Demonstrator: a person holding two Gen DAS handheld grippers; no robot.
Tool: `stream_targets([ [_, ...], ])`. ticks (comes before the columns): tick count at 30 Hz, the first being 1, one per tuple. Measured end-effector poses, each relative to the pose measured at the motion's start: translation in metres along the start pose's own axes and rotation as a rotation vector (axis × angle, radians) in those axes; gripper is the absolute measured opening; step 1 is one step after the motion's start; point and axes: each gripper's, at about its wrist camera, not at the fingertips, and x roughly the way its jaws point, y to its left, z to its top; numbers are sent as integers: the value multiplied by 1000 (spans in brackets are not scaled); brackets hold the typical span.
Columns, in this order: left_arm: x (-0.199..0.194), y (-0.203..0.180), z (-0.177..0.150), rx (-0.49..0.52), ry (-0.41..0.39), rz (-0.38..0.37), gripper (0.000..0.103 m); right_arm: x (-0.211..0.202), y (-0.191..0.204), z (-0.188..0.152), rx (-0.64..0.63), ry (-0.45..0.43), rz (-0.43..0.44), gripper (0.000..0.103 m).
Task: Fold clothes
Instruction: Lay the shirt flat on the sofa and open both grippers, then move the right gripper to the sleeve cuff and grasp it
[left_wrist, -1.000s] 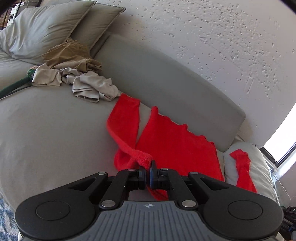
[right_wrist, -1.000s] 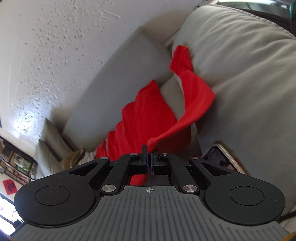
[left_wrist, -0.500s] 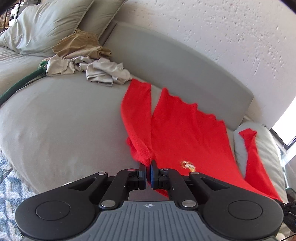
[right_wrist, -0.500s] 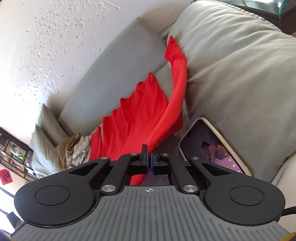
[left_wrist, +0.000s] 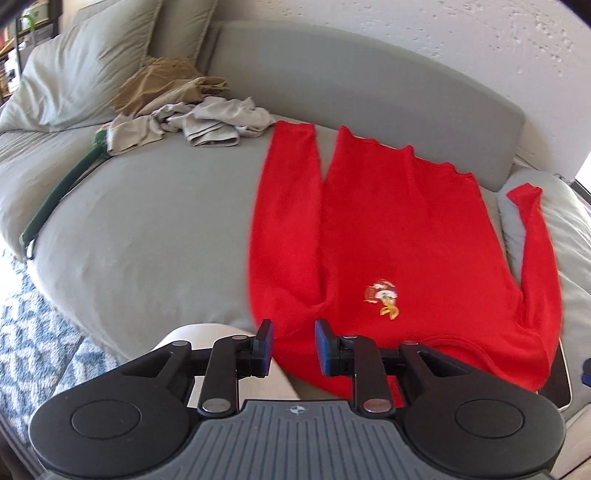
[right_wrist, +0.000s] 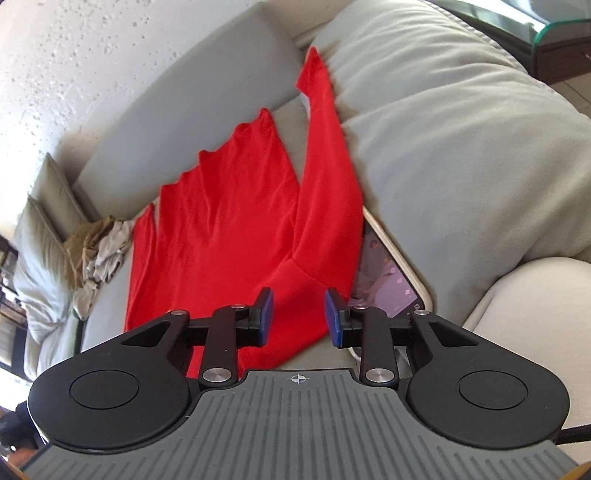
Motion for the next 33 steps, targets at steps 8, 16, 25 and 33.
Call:
stream_targets([
  [8, 62, -80, -23, 300, 148, -123, 28, 76, 48, -13, -194, 175, 29, 13],
  [16, 47, -79, -57, 434, 245, -122, 32, 79, 48, -41, -227, 417, -21, 17],
  [25, 8, -69, -12, 268, 95, -139, 58, 10, 51, 8, -177, 181, 36, 46],
  [33, -7, -74, 42, 114, -7, -247, 66, -30, 40, 119, -83, -147, 22, 78],
])
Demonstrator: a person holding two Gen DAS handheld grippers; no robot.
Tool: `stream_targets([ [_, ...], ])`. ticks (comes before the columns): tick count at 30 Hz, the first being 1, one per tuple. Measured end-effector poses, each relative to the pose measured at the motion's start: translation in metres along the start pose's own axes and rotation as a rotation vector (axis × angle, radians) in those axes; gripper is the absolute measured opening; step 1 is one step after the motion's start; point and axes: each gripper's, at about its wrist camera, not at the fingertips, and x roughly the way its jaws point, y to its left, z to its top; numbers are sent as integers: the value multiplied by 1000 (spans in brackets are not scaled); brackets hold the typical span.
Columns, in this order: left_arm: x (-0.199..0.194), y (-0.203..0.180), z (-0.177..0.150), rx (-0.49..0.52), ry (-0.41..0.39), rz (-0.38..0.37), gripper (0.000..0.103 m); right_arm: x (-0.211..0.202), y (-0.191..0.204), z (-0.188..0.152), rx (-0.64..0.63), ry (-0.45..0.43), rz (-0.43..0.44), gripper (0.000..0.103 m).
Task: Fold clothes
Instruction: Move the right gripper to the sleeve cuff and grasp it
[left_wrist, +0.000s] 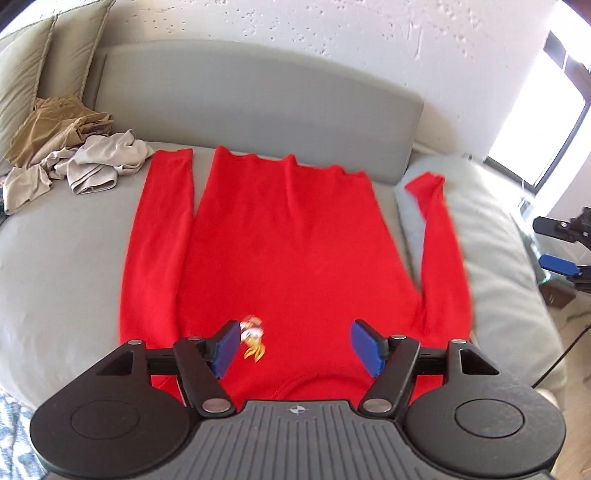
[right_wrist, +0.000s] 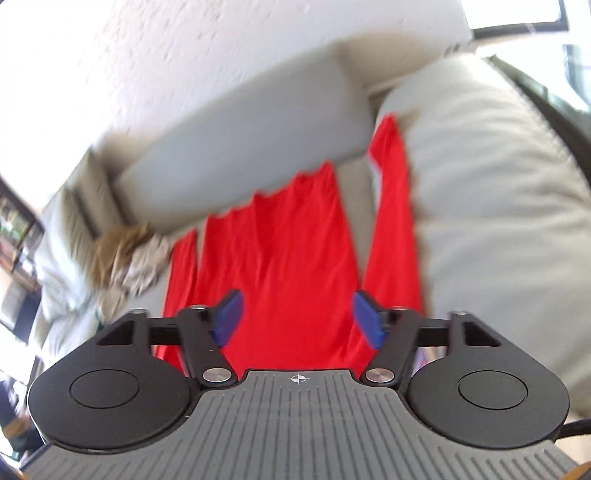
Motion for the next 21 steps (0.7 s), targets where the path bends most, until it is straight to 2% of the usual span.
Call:
stream_targets([
  [3, 14, -11, 15, -49, 18, -56, 66, 24, -24, 40, 94, -76, -14, 78],
  [7, 44, -26, 39, -129, 59, -174, 65, 91, -59, 90, 234, -87, -5, 56],
  [8, 52, -30, 46, -141, 59, -200, 65, 111, -67, 101, 256, -88, -20, 53],
  [12, 89, -44, 65, -171, 49, -243, 65, 182, -84, 144, 225, -83, -104, 53],
  [15, 118, -49, 78, -209, 52, -266, 64, 232, -102, 169, 215, -35, -149, 57],
  [19, 146, -54, 82, -237, 73, -294, 64, 284, -122, 184, 200, 20, -159, 60],
  [21, 154, -56, 82, -236, 86, -298, 64, 303, -122, 183, 133, 26, -161, 60],
])
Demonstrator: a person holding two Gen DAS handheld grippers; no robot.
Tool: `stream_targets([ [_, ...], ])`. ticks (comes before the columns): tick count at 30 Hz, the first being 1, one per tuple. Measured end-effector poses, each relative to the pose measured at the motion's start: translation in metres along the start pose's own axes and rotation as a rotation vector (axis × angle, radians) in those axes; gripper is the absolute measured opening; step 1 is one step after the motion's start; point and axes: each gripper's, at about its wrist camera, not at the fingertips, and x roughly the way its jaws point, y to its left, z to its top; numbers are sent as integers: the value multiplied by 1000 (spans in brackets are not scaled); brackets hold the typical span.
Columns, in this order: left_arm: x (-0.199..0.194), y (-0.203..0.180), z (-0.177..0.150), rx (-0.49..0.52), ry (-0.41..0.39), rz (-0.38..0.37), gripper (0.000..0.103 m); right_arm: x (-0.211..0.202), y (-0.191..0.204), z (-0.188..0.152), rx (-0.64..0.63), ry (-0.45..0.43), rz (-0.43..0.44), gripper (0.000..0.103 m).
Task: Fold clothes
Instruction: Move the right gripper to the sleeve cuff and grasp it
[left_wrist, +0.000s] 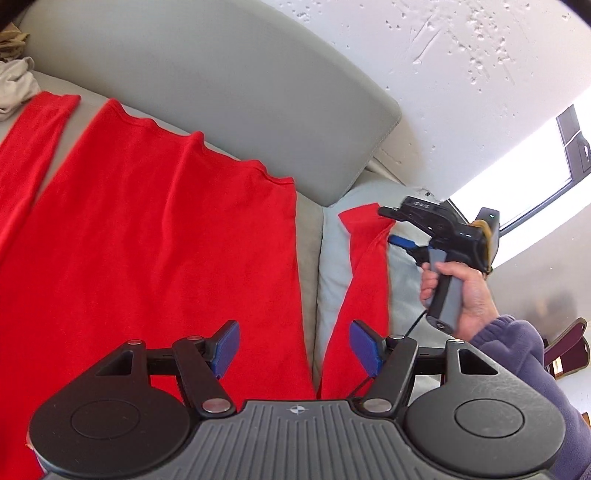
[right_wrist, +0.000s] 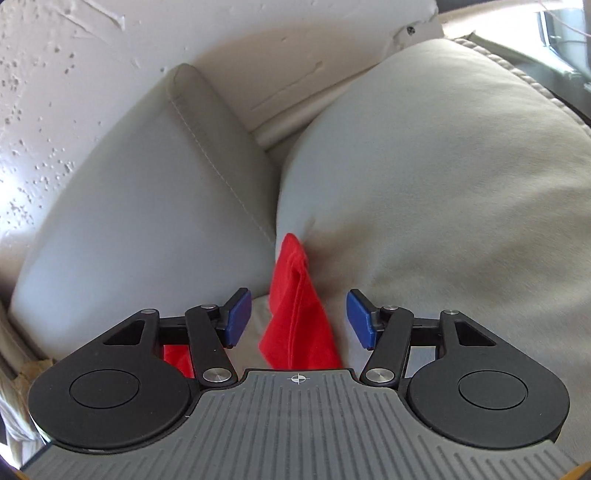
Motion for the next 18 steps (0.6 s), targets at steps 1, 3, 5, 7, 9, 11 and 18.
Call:
stream_targets([
  [1, 4, 0, 0, 0, 7, -1, 63, 8, 4, -2, -52, -4, -13, 55],
  [3, 3, 0, 0, -1, 9, -2, 63, 19, 14, -7, -157, -11, -51, 32],
  [5, 0, 0, -1, 2, 6, -3, 63, 21, 27, -13, -250, -24, -104, 6],
  [7, -6, -4, -2, 8, 0, -14, 63, 2, 38, -19, -299, -99, -156, 5],
  [9, -14, -8, -4, 15, -5, -33, 63, -31, 48, -27, -344, -210, -224, 5],
  [11, -22, -16, -8, 33, -6, -64, 63, -69, 55, -33, -355, -316, -330, 5],
  [18, -26, -55, -36, 122, 69, -167, 63, -136, 59, -69, -442, -466, -881, 5],
])
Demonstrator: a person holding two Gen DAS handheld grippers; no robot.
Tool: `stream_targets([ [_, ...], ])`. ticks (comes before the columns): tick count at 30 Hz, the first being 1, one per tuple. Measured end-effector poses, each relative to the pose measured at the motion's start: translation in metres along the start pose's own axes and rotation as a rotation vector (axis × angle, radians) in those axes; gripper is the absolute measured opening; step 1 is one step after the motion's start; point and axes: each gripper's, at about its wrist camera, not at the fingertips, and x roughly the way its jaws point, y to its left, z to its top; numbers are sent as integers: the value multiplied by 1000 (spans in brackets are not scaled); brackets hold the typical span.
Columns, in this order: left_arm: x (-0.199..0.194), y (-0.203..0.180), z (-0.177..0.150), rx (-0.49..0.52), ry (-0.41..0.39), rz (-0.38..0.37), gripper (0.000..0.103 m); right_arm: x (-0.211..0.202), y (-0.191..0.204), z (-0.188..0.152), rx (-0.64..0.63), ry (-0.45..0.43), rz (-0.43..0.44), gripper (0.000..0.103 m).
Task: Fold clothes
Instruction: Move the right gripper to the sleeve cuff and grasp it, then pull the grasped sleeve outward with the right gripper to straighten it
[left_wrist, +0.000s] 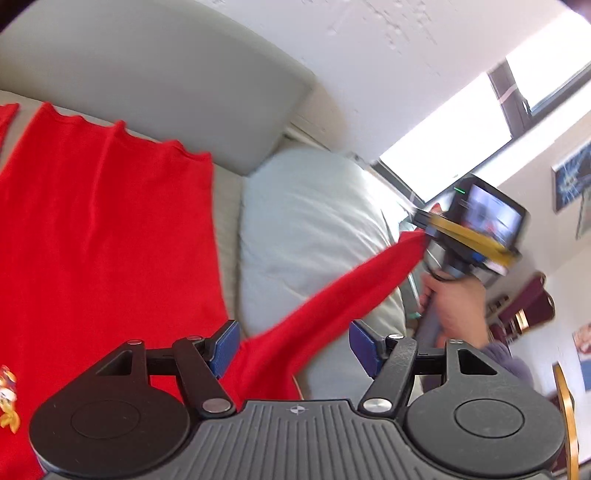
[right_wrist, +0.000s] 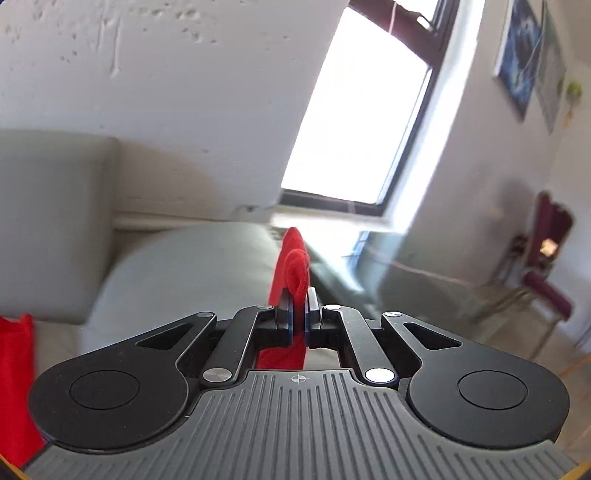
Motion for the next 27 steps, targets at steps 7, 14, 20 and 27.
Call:
stream_targets([
  [7, -5, -4, -14, 6, 29, 50, 63, 39, 85, -21, -333, 199, 166, 50],
  [14, -11, 1, -17, -16, 40, 68, 63, 27, 17, -15, 69, 303, 550, 62],
  [20, 16, -24, -27, -37, 113, -53, 63, 60, -112, -40, 577, 363, 638, 81],
  [27, 41, -48, -41, 24, 187, -69, 63, 139, -135, -111, 989, 578, 821, 51],
])
